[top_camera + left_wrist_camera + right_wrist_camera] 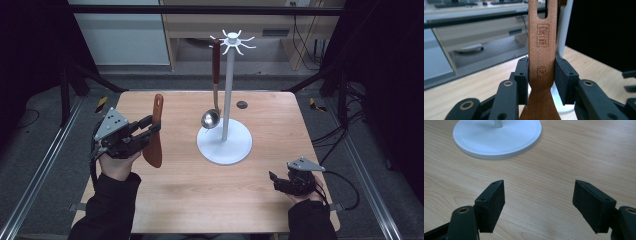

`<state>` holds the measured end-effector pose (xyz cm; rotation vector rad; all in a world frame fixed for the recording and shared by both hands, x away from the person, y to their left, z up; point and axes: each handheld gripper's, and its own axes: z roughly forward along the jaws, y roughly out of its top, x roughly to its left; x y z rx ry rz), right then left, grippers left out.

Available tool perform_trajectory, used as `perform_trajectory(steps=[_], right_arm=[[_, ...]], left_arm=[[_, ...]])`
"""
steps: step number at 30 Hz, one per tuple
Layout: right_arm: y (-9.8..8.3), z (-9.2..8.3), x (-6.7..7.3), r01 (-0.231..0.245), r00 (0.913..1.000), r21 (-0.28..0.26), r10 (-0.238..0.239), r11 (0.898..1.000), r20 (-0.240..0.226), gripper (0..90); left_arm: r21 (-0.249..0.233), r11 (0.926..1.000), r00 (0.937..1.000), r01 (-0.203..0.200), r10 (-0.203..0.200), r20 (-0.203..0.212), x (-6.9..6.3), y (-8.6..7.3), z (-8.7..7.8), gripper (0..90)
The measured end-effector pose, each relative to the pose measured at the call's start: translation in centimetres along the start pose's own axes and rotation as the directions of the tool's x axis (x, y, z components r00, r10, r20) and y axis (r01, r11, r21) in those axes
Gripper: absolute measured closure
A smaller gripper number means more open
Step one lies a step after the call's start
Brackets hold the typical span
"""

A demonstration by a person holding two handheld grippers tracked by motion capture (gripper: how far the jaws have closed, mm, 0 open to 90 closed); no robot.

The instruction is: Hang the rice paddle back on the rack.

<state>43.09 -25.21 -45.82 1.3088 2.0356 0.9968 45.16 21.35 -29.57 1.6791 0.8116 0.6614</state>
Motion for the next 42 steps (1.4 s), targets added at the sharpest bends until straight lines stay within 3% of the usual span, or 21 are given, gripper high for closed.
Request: perform_trajectory(steps=[11,22,42], right_arm=[[-0.1,0.1,-0.2,0.005,1.0000,-0.001,-0.005,1.000,-0.001,24.4],[-0.1,0.2,-0.1,0.016,0.9999,0.007,-0.016,1.000,0.000,24.4],[-0.1,0.2,-0.1,0.002,1.0000,0.007,-0.002,1.000,-0.007,24.3]], left_arm=[[-0.082,0.9958,0.9988,-0.041,0.043,0.022,-2.7,3.5,2.2,65.5],[-0.124,0.9903,0.9970,-0.062,0.067,0.039,-4.7,6.5,4.7,65.5],[-0.132,0.9892,0.9967,-0.064,0.070,0.042,-6.3,9.8,8.8,65.5]])
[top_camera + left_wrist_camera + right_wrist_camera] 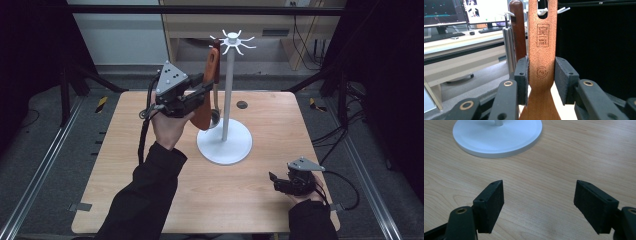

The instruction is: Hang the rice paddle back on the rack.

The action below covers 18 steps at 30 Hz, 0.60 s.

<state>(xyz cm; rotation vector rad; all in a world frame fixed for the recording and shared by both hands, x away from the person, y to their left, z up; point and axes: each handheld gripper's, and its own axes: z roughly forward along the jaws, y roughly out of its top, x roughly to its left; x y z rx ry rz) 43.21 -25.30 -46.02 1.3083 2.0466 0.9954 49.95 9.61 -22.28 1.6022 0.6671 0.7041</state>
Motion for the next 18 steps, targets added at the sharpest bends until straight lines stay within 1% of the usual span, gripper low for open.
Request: perform_trajectory(steps=[5,8,9,10,11,12,13,14,18], right_arm=[[0.0,0.0,0.0,-0.001,1.0000,-0.001,0.001,1.000,-0.001,24.3],[0.0,0.0,0.0,-0.002,1.0000,-0.002,0.002,1.000,-0.002,24.3],[0.0,0.0,0.0,-0.002,1.0000,-0.003,0.002,1.000,-0.003,24.3],[0.0,0.0,0.0,-0.002,1.0000,-0.003,0.002,1.000,-0.003,24.3],[0.0,0.0,0.0,-0.002,1.0000,-0.004,0.002,1.000,-0.004,24.3],[0.0,-0.1,0.0,-0.003,1.0000,-0.003,0.003,1.000,-0.005,24.3],[0.0,-0.1,0.0,-0.002,1.0000,-0.003,0.002,1.000,-0.005,24.4],[0.0,-0.1,0.0,-0.002,1.0000,-0.003,0.002,1.000,-0.006,24.4],[0.0,-0.1,-0.1,-0.001,1.0000,-0.003,0.001,1.000,-0.007,24.4]], left_arm=[[0.010,0.9999,1.0000,-0.004,0.004,-0.003,-0.3,0.4,1.0,65.5],[0.020,0.9997,0.9999,0.012,-0.012,-0.001,-0.5,0.5,1.7,65.4],[0.024,0.9997,0.9999,0.011,-0.011,-0.001,-0.6,0.5,1.9,65.5],[0.023,0.9997,1.0000,0.000,0.000,-0.010,-0.6,0.5,2.2,65.4],[0.030,0.9995,0.9999,0.009,-0.008,-0.009,-0.7,0.4,2.4,65.4],[0.027,0.9996,0.9999,0.001,-0.001,-0.013,-0.7,0.4,2.5,65.4],[0.034,0.9994,0.9999,0.011,-0.010,-0.011,-0.8,0.3,2.7,65.4],[0.032,0.9995,0.9998,0.002,-0.001,-0.019,-0.8,0.2,2.9,65.4],[0.033,0.9994,0.9995,0.008,-0.007,-0.032,-0.8,-0.1,3.3,65.4]])
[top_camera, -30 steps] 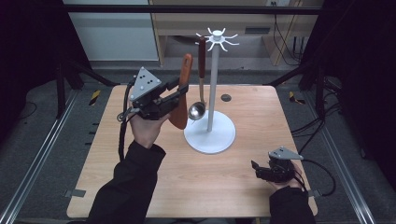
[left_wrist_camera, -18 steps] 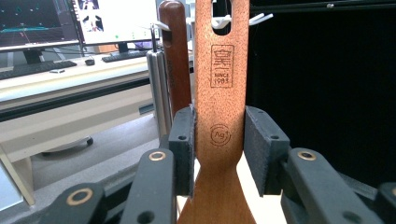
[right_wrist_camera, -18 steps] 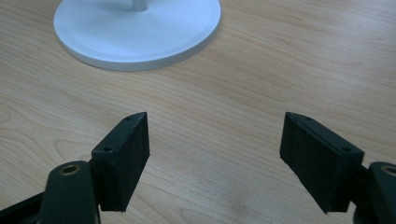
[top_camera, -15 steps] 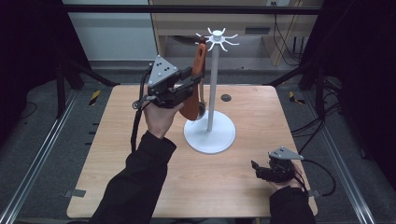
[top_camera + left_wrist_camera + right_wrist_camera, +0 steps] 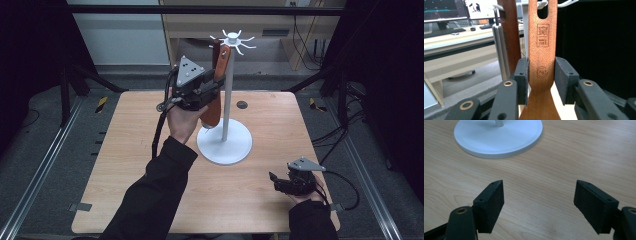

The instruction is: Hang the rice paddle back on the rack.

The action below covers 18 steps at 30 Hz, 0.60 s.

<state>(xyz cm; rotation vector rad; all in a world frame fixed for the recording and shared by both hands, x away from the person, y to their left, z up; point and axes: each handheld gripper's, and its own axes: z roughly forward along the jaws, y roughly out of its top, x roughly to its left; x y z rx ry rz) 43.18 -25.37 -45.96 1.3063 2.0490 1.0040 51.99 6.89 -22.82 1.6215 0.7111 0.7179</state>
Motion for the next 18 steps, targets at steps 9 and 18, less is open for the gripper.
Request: perform_trajectory(steps=[9,18], right_arm=[[0.00,0.01,0.01,0.001,1.0000,0.001,-0.001,1.000,0.000,24.4],[0.01,0.06,0.04,0.006,1.0000,0.001,-0.006,1.000,0.000,24.4]], left_arm=[[0.002,0.9998,0.9997,0.021,-0.021,-0.015,-0.26,-0.56,0.39,65.3],[0.003,1.0000,0.9999,-0.003,0.003,-0.014,-0.21,-0.95,0.44,61.8]])
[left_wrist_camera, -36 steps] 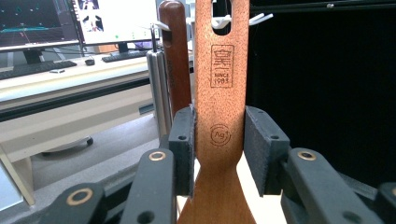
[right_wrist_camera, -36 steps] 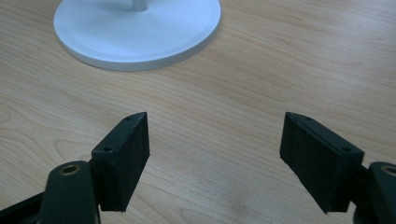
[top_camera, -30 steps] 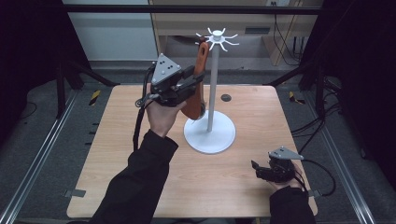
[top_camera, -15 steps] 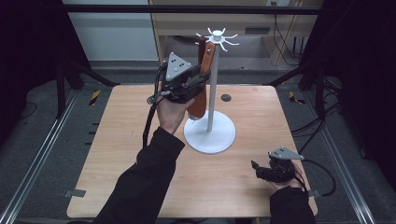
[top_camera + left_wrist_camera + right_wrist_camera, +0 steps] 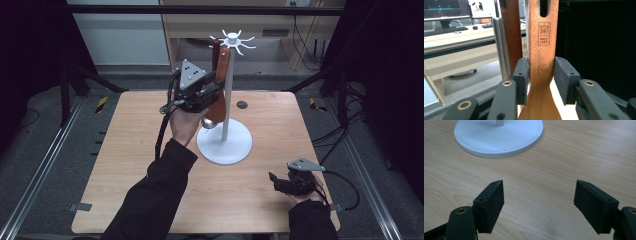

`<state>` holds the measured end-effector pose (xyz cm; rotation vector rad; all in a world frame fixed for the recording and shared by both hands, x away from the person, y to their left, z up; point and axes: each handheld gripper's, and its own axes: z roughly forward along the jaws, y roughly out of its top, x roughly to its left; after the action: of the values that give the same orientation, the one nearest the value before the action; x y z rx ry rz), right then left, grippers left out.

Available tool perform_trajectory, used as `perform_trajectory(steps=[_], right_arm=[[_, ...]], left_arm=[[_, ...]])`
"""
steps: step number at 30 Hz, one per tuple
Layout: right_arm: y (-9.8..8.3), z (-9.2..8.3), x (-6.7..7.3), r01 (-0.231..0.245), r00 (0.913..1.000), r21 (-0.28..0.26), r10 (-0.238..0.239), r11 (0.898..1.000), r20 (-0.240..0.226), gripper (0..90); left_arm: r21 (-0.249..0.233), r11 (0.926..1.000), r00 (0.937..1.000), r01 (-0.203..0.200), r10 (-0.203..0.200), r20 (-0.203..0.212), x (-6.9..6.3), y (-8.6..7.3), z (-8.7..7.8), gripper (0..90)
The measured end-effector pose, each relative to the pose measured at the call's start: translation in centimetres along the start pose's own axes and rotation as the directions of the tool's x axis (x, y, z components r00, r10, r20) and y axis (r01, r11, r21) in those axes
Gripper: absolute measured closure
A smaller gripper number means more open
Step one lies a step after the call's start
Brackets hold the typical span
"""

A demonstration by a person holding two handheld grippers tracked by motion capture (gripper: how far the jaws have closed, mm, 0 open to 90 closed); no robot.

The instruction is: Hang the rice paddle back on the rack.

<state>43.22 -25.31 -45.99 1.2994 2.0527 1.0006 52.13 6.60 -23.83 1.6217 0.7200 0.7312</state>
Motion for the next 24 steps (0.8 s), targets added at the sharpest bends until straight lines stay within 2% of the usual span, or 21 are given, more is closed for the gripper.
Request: perform_trajectory(steps=[5,11,16,18,21,24], right_arm=[[0.0,0.0,0.0,0.002,1.0000,0.001,-0.002,1.000,0.001,24.3],[0.0,0.0,0.0,0.002,1.0000,0.005,-0.002,1.000,0.003,24.2],[0.0,0.0,-0.1,-0.003,0.9999,0.003,0.003,1.000,0.010,23.8],[-0.1,0.0,-0.1,-0.001,0.9999,0.006,0.001,1.000,0.013,23.3],[-0.1,0.1,-0.2,-0.007,0.9999,0.008,0.007,1.000,0.014,22.3],[-0.1,0.1,-0.2,-0.007,0.9998,0.011,0.007,1.000,0.016,21.1]], left_arm=[[0.018,0.9997,0.9998,-0.018,0.018,-0.004,0.2,-0.5,-0.1,58.2],[0.034,0.9991,0.9995,-0.026,0.025,0.021,0.5,-2.0,-0.9,51.6],[0.083,0.9958,0.9979,-0.039,0.035,0.054,0.8,-4.3,-2.0,45.6],[0.103,0.9932,0.9974,-0.054,0.048,0.053,0.9,-5.3,-2.6,43.7],[0.129,0.9872,0.9949,-0.095,0.089,0.046,1.3,-7.0,-3.7,42.3],[0.167,0.9815,0.9949,-0.093,0.086,0.054,1.8,-8.9,-4.7,42.0]])
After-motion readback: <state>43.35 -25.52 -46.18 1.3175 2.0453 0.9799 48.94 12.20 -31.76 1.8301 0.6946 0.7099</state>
